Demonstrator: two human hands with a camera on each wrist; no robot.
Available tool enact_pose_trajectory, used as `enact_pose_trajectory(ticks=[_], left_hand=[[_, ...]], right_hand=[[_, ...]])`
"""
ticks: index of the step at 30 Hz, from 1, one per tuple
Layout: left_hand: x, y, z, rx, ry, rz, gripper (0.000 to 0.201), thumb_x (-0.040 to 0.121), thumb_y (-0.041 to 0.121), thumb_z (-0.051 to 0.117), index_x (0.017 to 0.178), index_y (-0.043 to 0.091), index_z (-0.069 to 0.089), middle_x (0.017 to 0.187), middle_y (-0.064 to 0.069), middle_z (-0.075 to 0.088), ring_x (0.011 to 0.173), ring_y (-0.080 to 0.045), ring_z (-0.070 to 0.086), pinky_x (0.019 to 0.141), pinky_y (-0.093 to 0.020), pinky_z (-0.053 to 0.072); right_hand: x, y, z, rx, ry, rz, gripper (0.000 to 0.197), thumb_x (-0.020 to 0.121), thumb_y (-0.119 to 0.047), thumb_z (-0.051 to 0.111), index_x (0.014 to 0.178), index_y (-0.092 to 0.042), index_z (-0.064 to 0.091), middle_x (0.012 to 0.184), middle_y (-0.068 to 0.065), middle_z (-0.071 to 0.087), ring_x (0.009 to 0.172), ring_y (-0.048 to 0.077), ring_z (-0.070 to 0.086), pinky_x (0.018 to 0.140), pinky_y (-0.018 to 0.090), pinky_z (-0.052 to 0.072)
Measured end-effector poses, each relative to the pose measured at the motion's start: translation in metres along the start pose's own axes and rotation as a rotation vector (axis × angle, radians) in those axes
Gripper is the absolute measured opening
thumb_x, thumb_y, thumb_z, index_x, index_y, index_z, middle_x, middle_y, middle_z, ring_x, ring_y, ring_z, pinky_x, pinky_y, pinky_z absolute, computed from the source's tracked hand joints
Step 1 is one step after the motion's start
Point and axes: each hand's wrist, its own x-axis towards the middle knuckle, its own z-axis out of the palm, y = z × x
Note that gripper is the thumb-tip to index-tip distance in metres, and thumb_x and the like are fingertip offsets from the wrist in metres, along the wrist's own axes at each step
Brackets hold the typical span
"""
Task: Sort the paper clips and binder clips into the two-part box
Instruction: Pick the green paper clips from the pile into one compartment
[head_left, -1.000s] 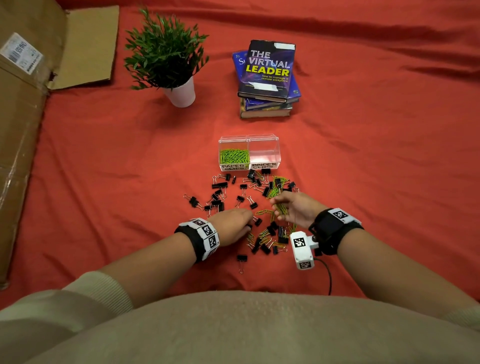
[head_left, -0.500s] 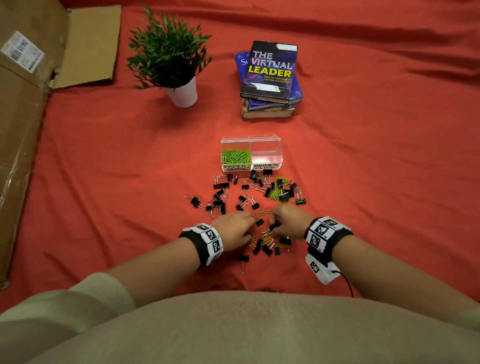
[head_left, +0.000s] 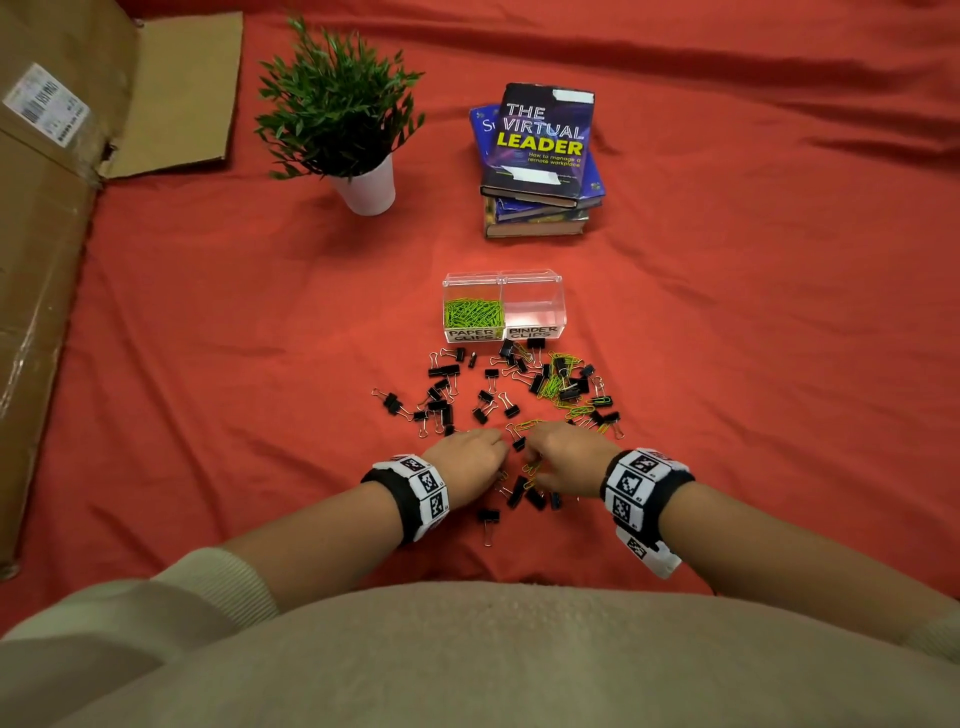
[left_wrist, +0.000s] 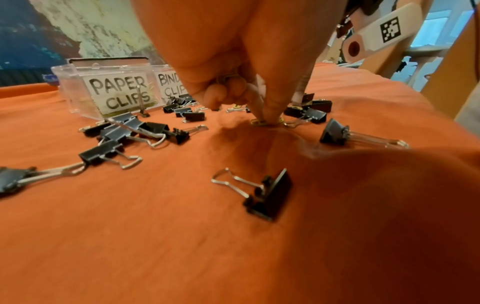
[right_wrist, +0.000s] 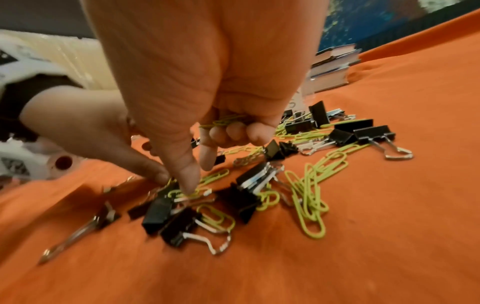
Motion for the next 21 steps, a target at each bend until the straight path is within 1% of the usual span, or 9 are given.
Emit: enact_pose_trajectory(ticks=[4,6,9,11,13,15,18,19,21], left_hand=[[-0.001,0.007,-0.001,0.178,-0.031,0.024,0.028,0.096,0.008,0.038,0.122,0.002,0.046,0.123,-0.014,0.049,0.112,-0.031,0.051,0.094,-0.041,0.041],[-0.001,0.009,-0.002,0.231,-0.046,0.040,0.031,0.095,0.007,0.036,0.124,0.001,0.044,0.125,-0.016,0.048,0.113,-0.032,0.051,0.094,-0.041,0.042],[0.000,0.009,-0.002,0.264,-0.064,0.045,0.030,0.096,0.009,0.034,0.122,0.000,0.044,0.123,-0.017,0.049,0.111,-0.033,0.052,0.091,-0.040,0.043],[-0.001,0.009,-0.003,0.273,-0.079,0.042,0.029,0.097,0.010,0.034,0.121,-0.001,0.044,0.121,-0.017,0.050,0.110,-0.033,0.052,0.091,-0.040,0.043],[-0.001,0.008,-0.002,0.268,-0.090,0.034,0.030,0.096,0.010,0.035,0.122,-0.002,0.045,0.121,-0.017,0.050,0.110,-0.033,0.052,0.092,-0.041,0.043],[-0.002,0.007,-0.001,0.244,-0.109,0.030,0.030,0.096,0.012,0.039,0.122,-0.001,0.045,0.121,-0.017,0.050,0.110,-0.034,0.052,0.094,-0.042,0.042],[-0.003,0.006,0.000,0.204,-0.123,0.043,0.028,0.093,0.009,0.044,0.120,0.000,0.045,0.120,-0.017,0.050,0.108,-0.035,0.053,0.093,-0.042,0.043],[-0.003,0.006,0.000,0.186,-0.124,0.050,0.028,0.092,0.007,0.046,0.120,0.001,0.045,0.119,-0.017,0.050,0.107,-0.034,0.054,0.092,-0.042,0.043],[-0.003,0.006,-0.001,0.123,-0.111,0.034,0.028,0.090,0.004,0.045,0.118,0.003,0.045,0.118,-0.016,0.052,0.106,-0.034,0.054,0.090,-0.041,0.043]], right_hand=[[-0.002,-0.003,0.005,-0.071,-0.032,-0.014,0.017,0.083,-0.017,0.056,0.099,-0.010,0.057,0.107,0.005,0.055,0.100,0.023,0.054,0.072,0.031,0.042],[-0.003,-0.006,0.009,-0.144,-0.052,-0.020,0.020,0.087,-0.016,0.052,0.104,-0.006,0.055,0.110,0.008,0.055,0.104,0.026,0.052,0.072,0.032,0.041],[-0.004,-0.009,0.016,-0.215,-0.073,-0.017,0.029,0.090,-0.013,0.045,0.116,-0.002,0.051,0.119,0.013,0.051,0.112,0.029,0.047,0.082,0.036,0.043],[-0.004,-0.008,0.018,-0.161,-0.045,-0.020,0.027,0.090,-0.011,0.045,0.114,0.000,0.052,0.116,0.014,0.051,0.109,0.029,0.048,0.086,0.037,0.046],[-0.005,-0.006,0.016,-0.027,0.016,-0.010,0.017,0.089,-0.011,0.047,0.100,-0.002,0.055,0.104,0.012,0.054,0.097,0.026,0.051,0.083,0.037,0.046],[-0.006,-0.003,0.007,0.183,0.077,0.065,0.009,0.087,-0.012,0.050,0.087,-0.006,0.056,0.092,0.009,0.058,0.083,0.022,0.054,0.074,0.034,0.047],[-0.007,0.006,-0.014,0.510,0.147,0.248,0.012,0.089,-0.019,0.056,0.087,-0.008,0.063,0.084,0.002,0.066,0.067,0.010,0.057,0.060,0.017,0.047],[-0.008,0.011,-0.020,0.635,0.142,0.294,0.012,0.089,-0.019,0.058,0.088,-0.009,0.065,0.082,0.000,0.067,0.063,0.007,0.056,0.056,0.014,0.046],[-0.009,0.022,-0.031,0.903,0.113,0.349,0.008,0.089,-0.015,0.060,0.088,-0.010,0.066,0.081,0.000,0.067,0.064,0.009,0.056,0.058,0.019,0.048]])
